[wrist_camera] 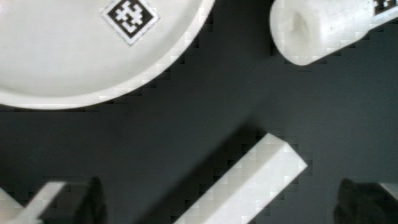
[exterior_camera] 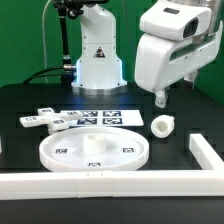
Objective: Assemble round table
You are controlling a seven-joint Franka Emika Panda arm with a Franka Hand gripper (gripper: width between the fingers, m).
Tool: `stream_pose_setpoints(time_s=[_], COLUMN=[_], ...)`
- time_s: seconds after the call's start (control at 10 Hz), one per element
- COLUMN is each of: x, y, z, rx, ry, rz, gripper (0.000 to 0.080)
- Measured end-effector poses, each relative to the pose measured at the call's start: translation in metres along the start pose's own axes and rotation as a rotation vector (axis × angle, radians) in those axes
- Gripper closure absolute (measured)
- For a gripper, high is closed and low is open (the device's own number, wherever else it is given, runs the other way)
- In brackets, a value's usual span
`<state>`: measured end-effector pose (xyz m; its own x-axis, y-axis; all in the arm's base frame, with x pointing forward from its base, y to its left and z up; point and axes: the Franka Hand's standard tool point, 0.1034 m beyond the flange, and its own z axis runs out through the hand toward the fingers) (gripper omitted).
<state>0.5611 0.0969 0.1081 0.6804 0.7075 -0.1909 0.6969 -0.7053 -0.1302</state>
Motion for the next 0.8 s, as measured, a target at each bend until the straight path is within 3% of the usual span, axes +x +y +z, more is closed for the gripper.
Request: stream_pose_setpoints(time_s=[0.5,0.6,0.8], x=[-0.002,-0.016,-0.048], y=[0.006,0.025,0.056], z=[0.003,0.022,0.047], rx=[-0.003,-0.054,-0.091], ry=[0.006,0.076,0.116], rz=[-0.018,-0.126,-0.246], gripper=[0.0150,0.0150,0.0150])
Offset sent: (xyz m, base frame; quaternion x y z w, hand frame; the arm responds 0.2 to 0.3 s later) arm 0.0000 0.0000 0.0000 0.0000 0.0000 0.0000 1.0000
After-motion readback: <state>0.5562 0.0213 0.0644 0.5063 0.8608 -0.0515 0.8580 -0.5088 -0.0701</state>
